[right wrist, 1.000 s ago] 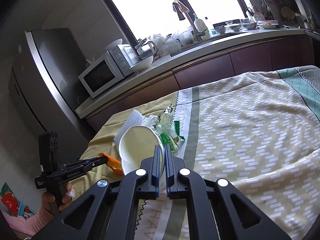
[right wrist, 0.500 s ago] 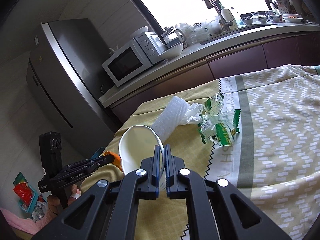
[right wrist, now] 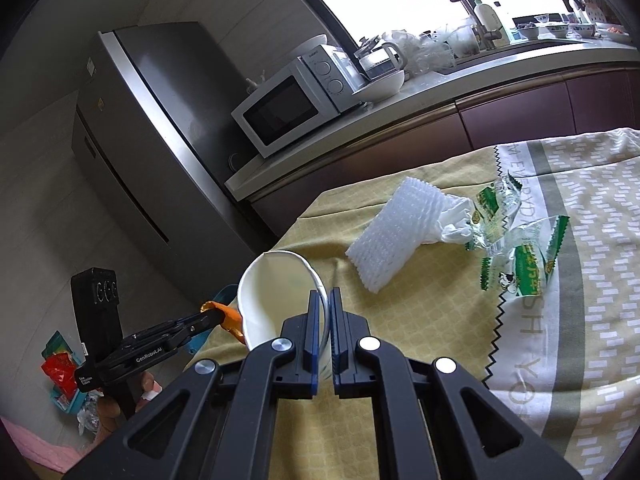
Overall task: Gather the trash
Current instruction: 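Carry the orange peel and paper cup over the teal bin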
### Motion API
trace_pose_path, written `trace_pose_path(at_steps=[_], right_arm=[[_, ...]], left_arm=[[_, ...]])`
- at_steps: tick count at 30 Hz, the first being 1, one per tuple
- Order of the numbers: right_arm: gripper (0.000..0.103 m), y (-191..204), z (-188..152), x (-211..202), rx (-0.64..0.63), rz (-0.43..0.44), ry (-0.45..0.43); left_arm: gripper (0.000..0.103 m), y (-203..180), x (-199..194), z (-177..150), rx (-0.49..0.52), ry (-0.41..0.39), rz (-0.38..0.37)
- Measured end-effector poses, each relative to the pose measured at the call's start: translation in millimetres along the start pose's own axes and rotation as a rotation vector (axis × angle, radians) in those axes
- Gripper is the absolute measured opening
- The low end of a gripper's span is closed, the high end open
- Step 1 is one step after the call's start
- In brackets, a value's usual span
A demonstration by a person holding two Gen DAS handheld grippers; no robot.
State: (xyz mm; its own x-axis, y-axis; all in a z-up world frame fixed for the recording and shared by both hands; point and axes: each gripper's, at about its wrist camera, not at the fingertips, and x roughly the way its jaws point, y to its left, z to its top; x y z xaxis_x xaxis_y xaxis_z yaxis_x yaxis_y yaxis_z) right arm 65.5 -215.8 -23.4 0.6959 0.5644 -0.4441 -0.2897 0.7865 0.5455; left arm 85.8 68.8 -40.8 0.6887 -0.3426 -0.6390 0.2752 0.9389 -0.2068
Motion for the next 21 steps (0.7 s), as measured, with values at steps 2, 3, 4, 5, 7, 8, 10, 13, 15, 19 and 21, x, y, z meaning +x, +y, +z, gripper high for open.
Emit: trace_pose_path(at_steps=[2,3,4,5,7,8,10,13,15,19,21], right_arm=[[0.004,5,1,7,-0.008,0.013,0.010],[0.004,7,1,9,-0.011,0.020,0.015],[0.004,9,1,13,-0.013,0.029,0.019],[0.004,12,2,15,-0.014,0.037,0.023],[0.004,16,2,22,-0.016,0.049,0.030],[0.004,19,3,25,-0.018,0.054,0.034],[0.004,24,3,31,-0.020,0.070,0.041],[0.004,31,4,40,-0.028,0.086,0.050],[0.004,35,4,44,-0.035,0.096,0.057],[0.004,43,4,56,-0.042,0.119,0.073],[0.004,48,4,61,-0.045,0.131,0.080]], left_arm=[[0.010,5,-5,-1,-0.008,-0.007,0.010],[0.010,6,-9,-1,-0.011,-0.010,0.015],[0.010,7,-12,-2,-0.015,-0.013,0.021],[0.010,10,-15,-3,-0.019,-0.017,0.026],[0.010,16,-18,-2,-0.028,-0.022,0.035],[0.010,19,-21,-3,-0.032,-0.025,0.041],[0.010,24,-23,-1,-0.039,-0.031,0.051],[0.010,32,-30,-2,-0.051,-0.040,0.068],[0.010,37,-35,-2,-0.057,-0.050,0.078],[0.010,47,-43,-2,-0.073,-0.064,0.099],[0.010,51,-45,-2,-0.080,-0.068,0.109]])
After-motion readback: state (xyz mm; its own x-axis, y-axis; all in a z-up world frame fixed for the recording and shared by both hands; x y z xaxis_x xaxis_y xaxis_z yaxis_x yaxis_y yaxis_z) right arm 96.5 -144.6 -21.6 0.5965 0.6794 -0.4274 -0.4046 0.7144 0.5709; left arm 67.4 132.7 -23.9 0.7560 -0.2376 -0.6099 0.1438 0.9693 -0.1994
